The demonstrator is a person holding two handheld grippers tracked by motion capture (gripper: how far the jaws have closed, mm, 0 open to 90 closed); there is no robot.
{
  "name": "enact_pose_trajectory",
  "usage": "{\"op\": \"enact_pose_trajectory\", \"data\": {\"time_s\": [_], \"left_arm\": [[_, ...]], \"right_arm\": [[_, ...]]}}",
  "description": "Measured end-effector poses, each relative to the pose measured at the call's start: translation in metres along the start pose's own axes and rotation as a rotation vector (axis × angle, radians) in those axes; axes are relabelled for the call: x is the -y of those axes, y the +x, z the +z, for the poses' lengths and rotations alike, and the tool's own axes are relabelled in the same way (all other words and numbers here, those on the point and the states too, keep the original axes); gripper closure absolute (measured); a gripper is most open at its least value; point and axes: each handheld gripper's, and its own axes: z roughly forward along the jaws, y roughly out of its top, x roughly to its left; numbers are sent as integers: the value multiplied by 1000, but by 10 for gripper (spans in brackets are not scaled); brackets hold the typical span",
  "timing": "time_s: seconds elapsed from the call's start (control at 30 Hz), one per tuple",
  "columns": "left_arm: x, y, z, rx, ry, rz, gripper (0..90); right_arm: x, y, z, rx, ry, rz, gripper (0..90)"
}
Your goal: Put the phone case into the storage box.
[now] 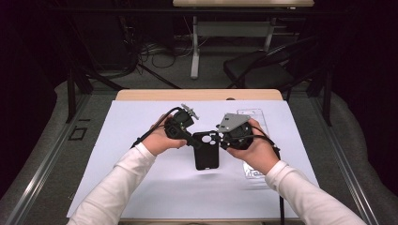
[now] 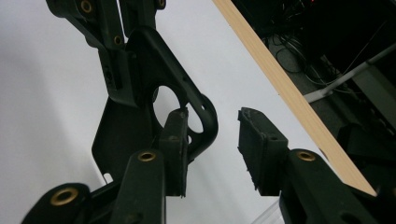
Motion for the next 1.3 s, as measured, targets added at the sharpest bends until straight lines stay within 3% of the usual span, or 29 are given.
{"op": "enact_pose_trajectory", "data": {"time_s": [0.6, 1.3], "left_arm": [[-5, -1, 1, 6, 12, -2, 811], [-5, 0, 3, 5, 17, -15, 810]], "right_arm": [[-4, 8, -2, 43, 23, -126, 764], [-5, 10, -2, 57, 41, -137, 799]]}}
